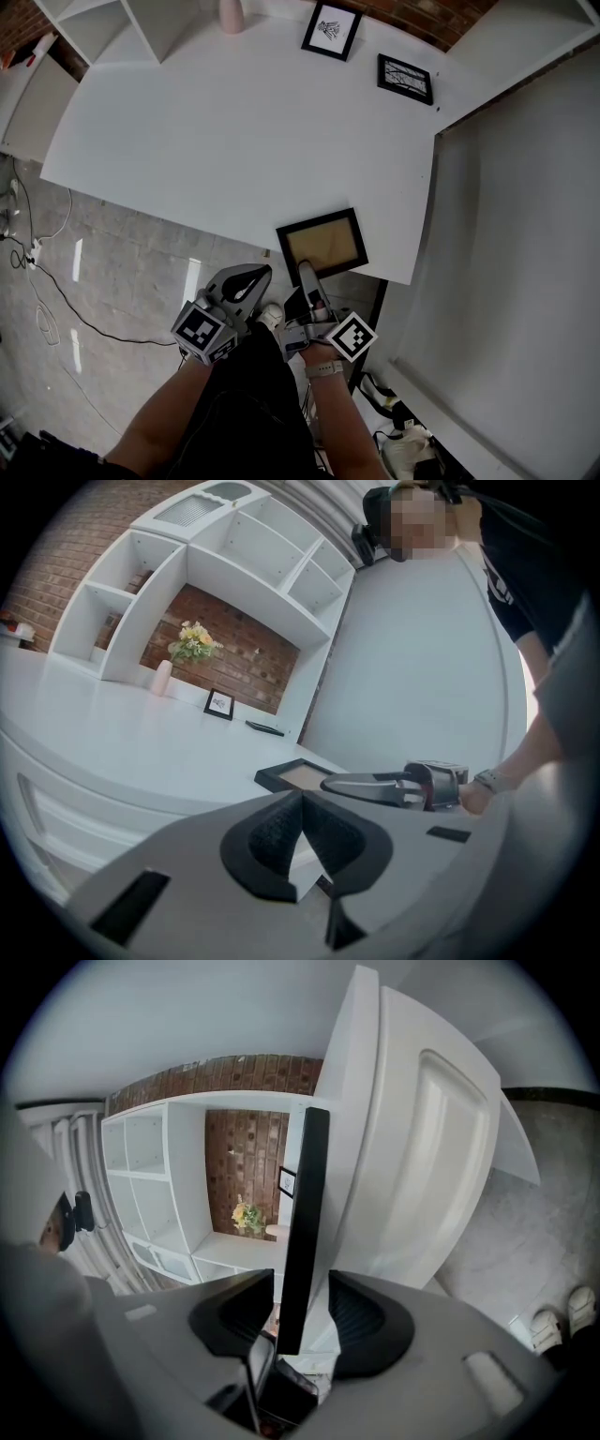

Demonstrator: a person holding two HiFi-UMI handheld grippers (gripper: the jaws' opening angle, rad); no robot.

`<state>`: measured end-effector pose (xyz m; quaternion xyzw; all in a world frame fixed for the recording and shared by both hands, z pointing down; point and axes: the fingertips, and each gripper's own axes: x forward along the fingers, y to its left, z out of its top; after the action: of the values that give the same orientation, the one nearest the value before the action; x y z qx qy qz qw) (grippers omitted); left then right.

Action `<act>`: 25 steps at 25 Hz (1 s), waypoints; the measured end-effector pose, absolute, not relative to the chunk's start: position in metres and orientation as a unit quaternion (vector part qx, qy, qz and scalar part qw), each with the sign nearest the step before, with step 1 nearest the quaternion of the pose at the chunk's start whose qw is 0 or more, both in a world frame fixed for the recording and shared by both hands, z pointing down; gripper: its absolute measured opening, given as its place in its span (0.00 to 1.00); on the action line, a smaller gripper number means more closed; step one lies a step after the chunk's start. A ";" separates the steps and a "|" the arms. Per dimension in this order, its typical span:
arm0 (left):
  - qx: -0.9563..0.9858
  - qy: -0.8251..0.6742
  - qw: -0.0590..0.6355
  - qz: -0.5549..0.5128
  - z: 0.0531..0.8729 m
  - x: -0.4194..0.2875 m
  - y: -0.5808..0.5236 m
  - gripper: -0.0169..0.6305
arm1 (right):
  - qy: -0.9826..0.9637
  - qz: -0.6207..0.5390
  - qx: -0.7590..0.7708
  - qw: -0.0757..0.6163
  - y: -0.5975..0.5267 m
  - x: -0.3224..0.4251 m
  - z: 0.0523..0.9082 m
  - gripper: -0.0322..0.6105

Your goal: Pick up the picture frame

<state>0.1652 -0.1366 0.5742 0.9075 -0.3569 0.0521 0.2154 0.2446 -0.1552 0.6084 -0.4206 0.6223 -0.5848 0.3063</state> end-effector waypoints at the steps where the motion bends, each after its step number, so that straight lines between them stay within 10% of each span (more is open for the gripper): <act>1: 0.907 -0.357 0.216 0.052 0.575 0.165 -0.137 0.03 | 0.617 -0.589 -0.419 0.309 -0.156 0.245 0.610 0.33; 25: 0.905 -0.357 0.225 0.051 0.580 0.153 -0.135 0.03 | 0.564 -0.622 -0.415 0.352 -0.158 0.247 0.619 0.22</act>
<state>0.1534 -0.1346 0.5796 0.9052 -0.3566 0.0510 0.2254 0.2470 -0.1581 0.6195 -0.4145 0.5635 -0.6219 0.3519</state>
